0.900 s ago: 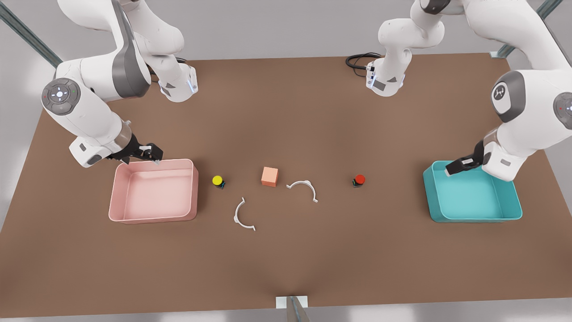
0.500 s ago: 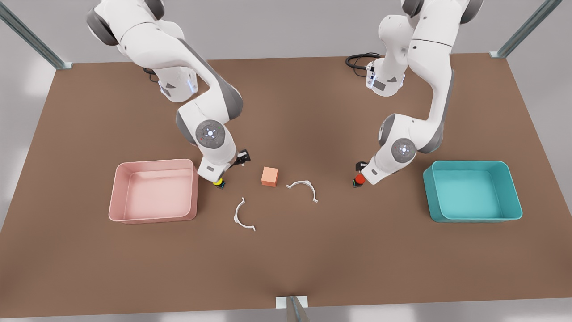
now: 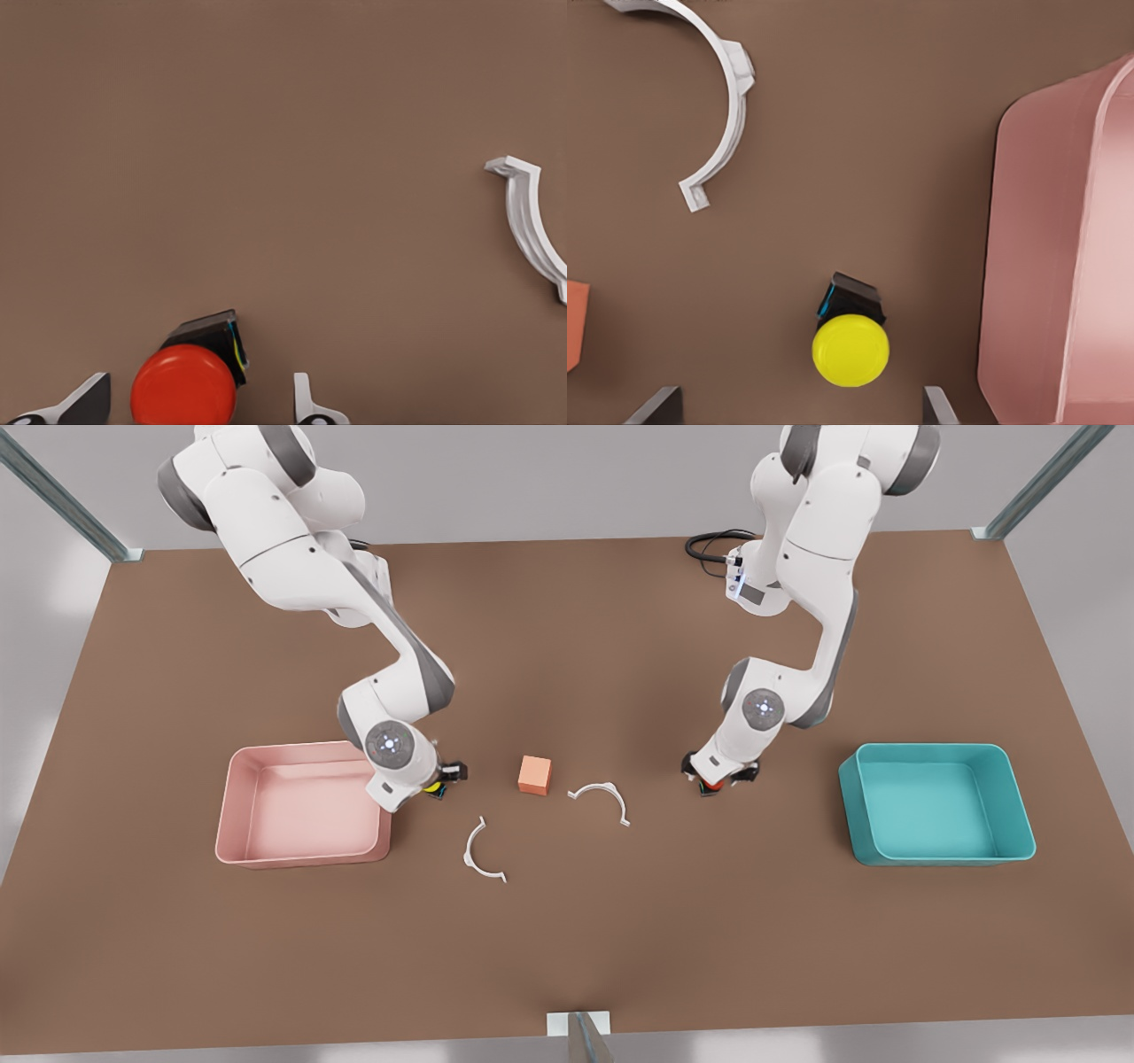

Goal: Place the red button in the blue storage box with the left arm, and place the yellow button in the pink storage box with the right arm

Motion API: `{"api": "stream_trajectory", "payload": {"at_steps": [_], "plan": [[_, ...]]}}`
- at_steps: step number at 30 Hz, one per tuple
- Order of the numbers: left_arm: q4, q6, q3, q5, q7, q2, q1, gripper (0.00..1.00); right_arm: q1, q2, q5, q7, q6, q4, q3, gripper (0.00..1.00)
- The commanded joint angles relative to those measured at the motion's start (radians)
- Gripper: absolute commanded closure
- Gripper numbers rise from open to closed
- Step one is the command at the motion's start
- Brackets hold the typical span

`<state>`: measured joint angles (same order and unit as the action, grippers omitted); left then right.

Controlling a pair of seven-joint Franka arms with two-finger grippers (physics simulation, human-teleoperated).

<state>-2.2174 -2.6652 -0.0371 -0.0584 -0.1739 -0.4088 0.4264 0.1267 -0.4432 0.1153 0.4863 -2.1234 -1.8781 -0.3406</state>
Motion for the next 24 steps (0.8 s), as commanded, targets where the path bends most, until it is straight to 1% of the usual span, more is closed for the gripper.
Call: {"api": "stream_trajectory", "payload": {"at_steps": [1,2,3,4,8,9,11,14,15,17,19,20,21,22,23,24], "plan": [[0.001,-0.073,0.000,0.002,-0.015,-0.013,0.000,0.00,-0.002,-0.020,0.000,0.137,-0.086,0.001,0.000,0.00],[0.002,-0.078,-0.001,0.003,-0.013,-0.019,0.000,0.10,-0.002,-0.031,0.000,0.137,-0.093,0.001,0.000,0.00],[0.002,-0.084,-0.001,0.003,-0.013,-0.021,0.000,0.25,-0.004,-0.046,0.009,0.137,-0.109,0.005,0.002,0.00],[0.004,-0.084,0.000,0.003,-0.013,-0.021,0.000,0.31,-0.012,-0.063,0.027,0.137,-0.127,0.004,0.003,0.00],[0.007,-0.102,0.000,0.003,-0.013,-0.044,-0.003,0.31,-0.044,-0.060,0.029,0.140,-0.158,-0.052,0.003,0.00],[0.005,-0.107,-0.001,0.003,-0.013,-0.047,-0.003,0.33,-0.044,-0.065,0.029,0.140,-0.161,-0.052,0.003,0.00],[0.005,-0.107,-0.001,0.003,-0.013,-0.050,-0.003,0.33,-0.042,-0.075,0.029,0.140,-0.182,-0.059,0.003,0.00],[0.007,-0.105,-0.001,0.003,-0.012,-0.048,-0.003,0.39,-0.041,-0.069,0.029,0.152,-0.210,-0.104,-0.008,0.00],[0.005,-0.105,0.000,0.003,-0.013,-0.042,-0.003,0.42,-0.042,-0.063,0.029,0.152,-0.247,-0.133,-0.008,0.00],[0.005,-0.093,-0.001,0.003,-0.013,-0.008,-0.005,0.42,-0.044,-0.060,0.029,0.152,-0.254,-0.145,-0.008,0.00],[0.002,-0.009,-0.006,0.003,-0.006,0.065,-0.008,0.42,-0.045,-0.045,0.029,0.152,-0.329,-0.199,-0.008,0.01],[0.002,0.040,-0.006,0.003,0.014,0.099,-0.023,0.42,-0.050,-0.045,0.029,0.150,-0.333,-0.202,-0.008,0.01],[0.002,0.109,-0.006,0.003,0.059,0.145,-0.049,0.45,-0.052,-0.046,0.029,0.150,-0.352,-0.210,-0.008,0.01],[0.002,0.140,-0.006,0.003,0.070,0.163,-0.064,0.48,-0.052,-0.052,0.029,0.150,-0.371,-0.210,-0.008,0.01],[0.002,0.169,-0.006,0.003,0.076,0.177,-0.067,0.48,-0.052,-0.055,0.029,0.150,-0.379,-0.207,-0.003,0.03],[0.002,0.201,-0.006,0.003,0.094,0.197,-0.086,0.48,-0.052,-0.058,0.038,0.149,-0.392,-0.207,-0.001,0.07]]}}
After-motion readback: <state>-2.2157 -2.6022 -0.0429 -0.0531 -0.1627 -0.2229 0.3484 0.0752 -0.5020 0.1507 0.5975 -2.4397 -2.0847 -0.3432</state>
